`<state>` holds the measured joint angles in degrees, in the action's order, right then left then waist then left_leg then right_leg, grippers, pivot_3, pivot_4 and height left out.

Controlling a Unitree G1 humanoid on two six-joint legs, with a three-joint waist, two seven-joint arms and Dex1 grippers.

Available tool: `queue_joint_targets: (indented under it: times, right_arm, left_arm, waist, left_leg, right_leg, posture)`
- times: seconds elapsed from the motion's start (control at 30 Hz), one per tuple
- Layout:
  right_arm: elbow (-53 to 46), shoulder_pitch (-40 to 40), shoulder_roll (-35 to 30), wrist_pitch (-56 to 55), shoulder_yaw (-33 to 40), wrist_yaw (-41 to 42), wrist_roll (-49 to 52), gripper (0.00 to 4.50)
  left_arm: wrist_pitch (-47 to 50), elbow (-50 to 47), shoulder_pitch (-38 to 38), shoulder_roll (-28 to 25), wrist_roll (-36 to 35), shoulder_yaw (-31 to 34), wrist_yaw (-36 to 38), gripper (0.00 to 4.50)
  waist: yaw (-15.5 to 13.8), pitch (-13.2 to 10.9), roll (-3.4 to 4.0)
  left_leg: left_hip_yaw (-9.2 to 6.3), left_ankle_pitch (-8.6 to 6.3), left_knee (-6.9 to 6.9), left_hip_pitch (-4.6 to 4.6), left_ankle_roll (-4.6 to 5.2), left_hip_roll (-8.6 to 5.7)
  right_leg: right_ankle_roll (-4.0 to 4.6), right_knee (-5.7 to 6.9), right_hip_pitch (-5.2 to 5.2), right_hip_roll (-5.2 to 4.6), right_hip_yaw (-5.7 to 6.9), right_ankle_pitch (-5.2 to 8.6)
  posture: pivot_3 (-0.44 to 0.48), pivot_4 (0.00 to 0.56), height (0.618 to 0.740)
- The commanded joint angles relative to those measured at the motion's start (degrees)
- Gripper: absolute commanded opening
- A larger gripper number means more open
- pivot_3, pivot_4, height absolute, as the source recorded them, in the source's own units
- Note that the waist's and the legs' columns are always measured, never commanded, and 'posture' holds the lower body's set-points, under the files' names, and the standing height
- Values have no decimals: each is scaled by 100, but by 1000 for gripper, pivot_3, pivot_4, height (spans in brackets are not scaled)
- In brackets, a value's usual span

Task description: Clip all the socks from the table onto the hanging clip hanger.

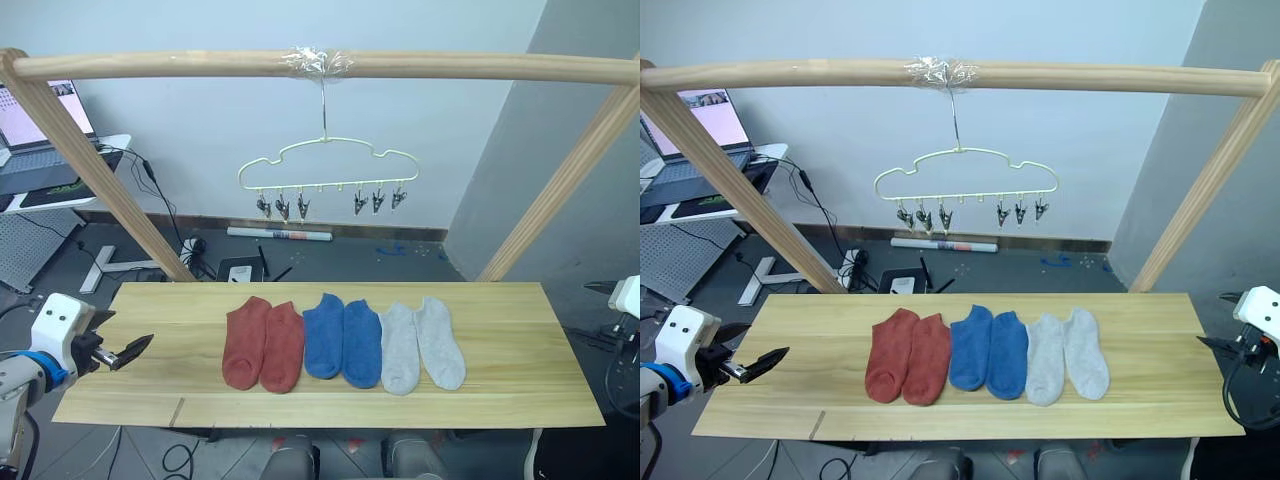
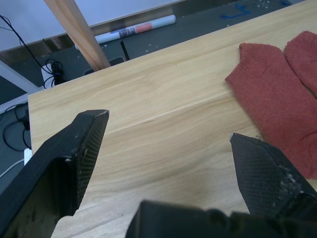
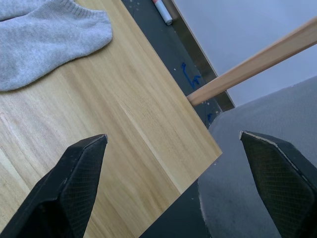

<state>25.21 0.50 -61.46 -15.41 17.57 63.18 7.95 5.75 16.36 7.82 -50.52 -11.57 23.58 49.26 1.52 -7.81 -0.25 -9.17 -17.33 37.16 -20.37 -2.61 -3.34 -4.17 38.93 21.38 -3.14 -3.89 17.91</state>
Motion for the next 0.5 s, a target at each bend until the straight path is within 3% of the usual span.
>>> queue_joint_targets:
  times: [0.03,0.5]
  right_arm:
    - [-125,-55,-63,9,91,1,109,4500]
    - [-575,149,36,490,276,-78,381,4500]
  left_arm:
    - [-67,-103,3,-4,-148,89,87,4454]
    - [530,-965,229,122,-624,270,131,4454]
  waist:
    - [1,0,0]
    - [6,1,-1]
  left_leg:
    - [0,0,0,1,0,0]
    - [3,1,-1,11,1,1]
  right_leg:
    - [0,1,-1,0,0,0]
    - [0,3,-7,0,-6,0]
  posture:
    - [25,98,740]
    - [23,113,740]
